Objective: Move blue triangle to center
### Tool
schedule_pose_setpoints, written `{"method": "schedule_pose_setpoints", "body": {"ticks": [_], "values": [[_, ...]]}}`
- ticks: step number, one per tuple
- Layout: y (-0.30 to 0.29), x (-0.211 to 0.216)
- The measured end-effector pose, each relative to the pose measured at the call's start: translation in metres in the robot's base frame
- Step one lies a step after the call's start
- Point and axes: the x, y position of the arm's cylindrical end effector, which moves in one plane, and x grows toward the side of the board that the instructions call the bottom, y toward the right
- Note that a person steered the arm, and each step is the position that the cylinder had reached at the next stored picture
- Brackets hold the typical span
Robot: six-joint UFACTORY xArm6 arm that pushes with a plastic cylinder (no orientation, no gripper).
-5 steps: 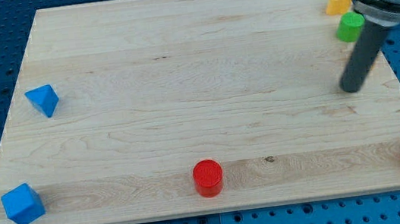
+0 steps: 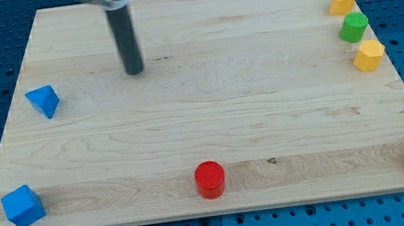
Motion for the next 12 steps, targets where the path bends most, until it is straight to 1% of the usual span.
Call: {"method": "schedule_pose_setpoints", "body": {"ticks": [1,2,3,6,9,11,12], "values": [[-0.073,-0.008],[-0.131,-0.009],[-0.159,-0.002],[-0.146,0.032],[-0.091,0.045],[-0.106,0.070],[-0.096,0.086]]}}
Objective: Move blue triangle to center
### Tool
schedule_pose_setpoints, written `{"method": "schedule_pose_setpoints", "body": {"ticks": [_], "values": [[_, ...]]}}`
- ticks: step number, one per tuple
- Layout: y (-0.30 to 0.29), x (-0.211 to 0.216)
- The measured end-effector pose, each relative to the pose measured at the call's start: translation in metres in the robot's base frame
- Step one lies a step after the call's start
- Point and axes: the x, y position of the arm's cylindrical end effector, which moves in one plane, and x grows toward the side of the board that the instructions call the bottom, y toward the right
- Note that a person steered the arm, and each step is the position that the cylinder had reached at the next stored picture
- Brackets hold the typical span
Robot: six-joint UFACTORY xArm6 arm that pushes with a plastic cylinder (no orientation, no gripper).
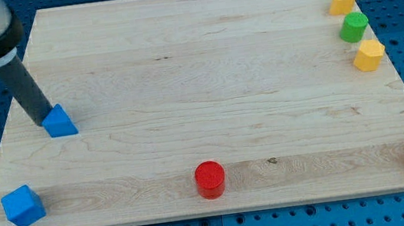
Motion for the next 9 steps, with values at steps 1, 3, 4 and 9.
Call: {"method": "schedule_pose_setpoints", "body": {"ticks": [1,3,4,9], "values": [[0.014,0.027],[0.029,0.052],[0.029,0.036],[0.210,0.029]]}}
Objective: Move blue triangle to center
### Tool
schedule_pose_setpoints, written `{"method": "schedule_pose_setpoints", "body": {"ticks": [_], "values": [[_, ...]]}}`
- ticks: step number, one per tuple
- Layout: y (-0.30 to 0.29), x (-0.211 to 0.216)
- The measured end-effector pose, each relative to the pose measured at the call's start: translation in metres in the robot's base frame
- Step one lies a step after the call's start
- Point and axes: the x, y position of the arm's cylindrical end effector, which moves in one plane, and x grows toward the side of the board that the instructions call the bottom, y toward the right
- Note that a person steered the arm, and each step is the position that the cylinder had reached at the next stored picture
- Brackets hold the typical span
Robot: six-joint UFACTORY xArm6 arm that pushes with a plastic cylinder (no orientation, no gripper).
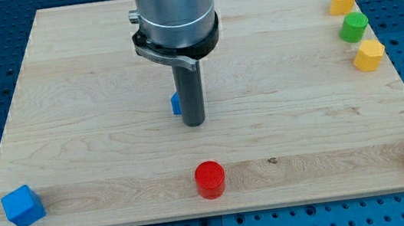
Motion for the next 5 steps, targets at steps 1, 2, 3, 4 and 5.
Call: {"method": "schedule_pose_setpoints", "body": {"ticks": [1,2,3,4,5], "values": [[-0.016,-0.001],[-0.027,-0.011],[-0.024,-0.035],[-0.006,-0.062],[0.002,-0.100]]}}
